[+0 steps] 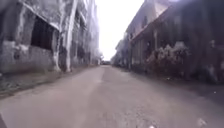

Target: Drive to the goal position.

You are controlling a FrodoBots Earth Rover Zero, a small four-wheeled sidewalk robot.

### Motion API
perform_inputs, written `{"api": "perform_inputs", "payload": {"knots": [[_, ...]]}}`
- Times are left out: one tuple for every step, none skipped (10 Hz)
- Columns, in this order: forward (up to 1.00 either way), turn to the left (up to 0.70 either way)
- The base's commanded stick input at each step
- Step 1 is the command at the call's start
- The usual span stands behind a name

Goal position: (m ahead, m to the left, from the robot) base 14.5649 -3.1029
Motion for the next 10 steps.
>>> {"api": "perform_inputs", "payload": {"knots": [[0.50,0.00],[0.50,0.00],[0.50,0.00],[0.50,0.00],[0.50,0.00],[0.50,0.00],[0.50,0.00],[0.50,0.00],[0.50,0.00],[0.50,0.00]]}}
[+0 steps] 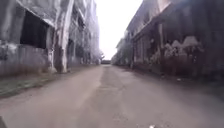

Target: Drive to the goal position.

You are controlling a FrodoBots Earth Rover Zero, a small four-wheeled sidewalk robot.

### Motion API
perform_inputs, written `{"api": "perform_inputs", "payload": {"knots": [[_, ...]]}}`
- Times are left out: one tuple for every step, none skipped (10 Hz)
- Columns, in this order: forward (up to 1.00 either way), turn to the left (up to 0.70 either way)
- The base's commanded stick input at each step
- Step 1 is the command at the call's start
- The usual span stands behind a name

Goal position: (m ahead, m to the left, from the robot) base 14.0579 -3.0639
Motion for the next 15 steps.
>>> {"api": "perform_inputs", "payload": {"knots": [[0.50,0.00],[0.50,0.00],[0.50,0.00],[0.50,0.00],[0.50,0.00],[0.50,0.00],[0.50,0.00],[0.50,0.00],[0.50,0.00],[0.50,0.00],[0.50,0.00],[0.50,0.00],[0.50,0.00],[0.50,0.00],[0.50,0.00]]}}
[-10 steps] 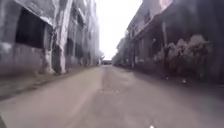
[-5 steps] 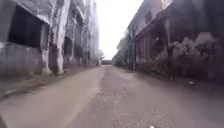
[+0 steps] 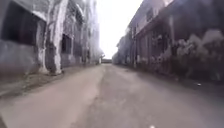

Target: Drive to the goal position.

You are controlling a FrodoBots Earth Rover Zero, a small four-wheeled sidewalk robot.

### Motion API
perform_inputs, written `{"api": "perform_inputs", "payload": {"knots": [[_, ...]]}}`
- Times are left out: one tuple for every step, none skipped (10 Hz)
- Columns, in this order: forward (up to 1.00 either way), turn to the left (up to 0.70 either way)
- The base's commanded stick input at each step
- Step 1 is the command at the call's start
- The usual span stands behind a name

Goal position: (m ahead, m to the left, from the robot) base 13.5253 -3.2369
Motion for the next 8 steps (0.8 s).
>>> {"api": "perform_inputs", "payload": {"knots": [[0.50,0.00],[0.50,0.00],[0.50,0.00],[0.50,0.00],[0.50,0.00],[0.50,0.00],[0.50,0.00],[0.50,0.00]]}}
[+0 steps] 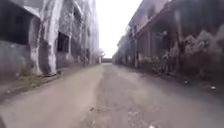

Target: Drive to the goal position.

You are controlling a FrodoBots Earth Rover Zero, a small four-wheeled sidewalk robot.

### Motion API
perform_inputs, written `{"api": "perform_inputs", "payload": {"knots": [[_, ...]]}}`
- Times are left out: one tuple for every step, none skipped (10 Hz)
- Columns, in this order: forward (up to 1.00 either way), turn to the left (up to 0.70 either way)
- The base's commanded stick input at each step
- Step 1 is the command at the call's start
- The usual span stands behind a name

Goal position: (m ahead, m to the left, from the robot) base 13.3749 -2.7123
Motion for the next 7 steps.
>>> {"api": "perform_inputs", "payload": {"knots": [[0.50,0.00],[0.50,0.00],[0.50,0.00],[0.50,0.00],[0.50,0.00],[0.50,0.00],[0.50,0.00]]}}
